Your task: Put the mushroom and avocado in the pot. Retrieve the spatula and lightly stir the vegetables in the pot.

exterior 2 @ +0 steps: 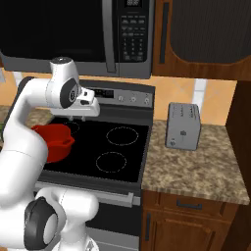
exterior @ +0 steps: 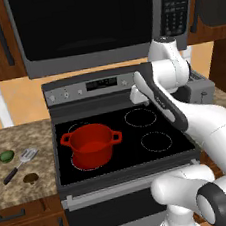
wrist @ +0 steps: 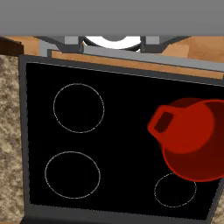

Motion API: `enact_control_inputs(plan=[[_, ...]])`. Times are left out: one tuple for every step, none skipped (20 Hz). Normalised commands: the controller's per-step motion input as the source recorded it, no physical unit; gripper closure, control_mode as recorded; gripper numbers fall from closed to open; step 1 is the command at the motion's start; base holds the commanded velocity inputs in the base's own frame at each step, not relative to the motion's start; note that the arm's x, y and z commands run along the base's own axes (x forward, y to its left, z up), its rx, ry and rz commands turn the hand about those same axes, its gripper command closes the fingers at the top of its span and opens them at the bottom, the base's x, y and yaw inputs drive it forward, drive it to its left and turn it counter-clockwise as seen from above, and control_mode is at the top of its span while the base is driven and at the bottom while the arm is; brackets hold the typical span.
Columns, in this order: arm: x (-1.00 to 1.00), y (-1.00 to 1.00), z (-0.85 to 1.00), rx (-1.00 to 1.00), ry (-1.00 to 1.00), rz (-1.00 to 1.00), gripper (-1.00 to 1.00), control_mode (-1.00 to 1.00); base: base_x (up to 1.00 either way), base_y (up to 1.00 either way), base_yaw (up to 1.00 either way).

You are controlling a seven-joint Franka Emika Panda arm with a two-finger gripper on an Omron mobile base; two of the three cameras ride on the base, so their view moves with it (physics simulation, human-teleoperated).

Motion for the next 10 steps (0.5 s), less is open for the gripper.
enact_control_inputs(plan=[[0.0,0.0,0.0,0.0,0.0,0.0,-1.0,1.0,0.0,0.0,0.0],[0.0,0.0,0.0,0.0,0.0,0.0,-1.0,1.0,0.0,0.0,0.0],[0.0,0.0,0.0,0.0,0.0,0.0,-1.0,1.0,0.23,0.36,0.0],[0.0,0.0,0.0,0.0,0.0,0.0,-1.0,1.0,0.31,0.54,-0.01],[0.0,0.0,0.0,0.0,0.0,0.0,-1.0,1.0,0.34,0.84,-0.09],[0.0,0.0,0.0,0.0,0.0,0.0,-1.0,1.0,0.28,0.91,-0.1],[0.0,0.0,0.0,0.0,0.0,0.0,-1.0,1.0,0.2,0.96,-0.1],[0.0,0.0,0.0,0.0,0.0,0.0,-1.0,1.0,0.14,1.0,-0.1],[0.0,0.0,0.0,0.0,0.0,0.0,-1.0,1.0,0.06,1.0,-0.09],[0.0,0.0,0.0,0.0,0.0,0.0,-1.0,1.0,0.04,1.0,-0.11]])
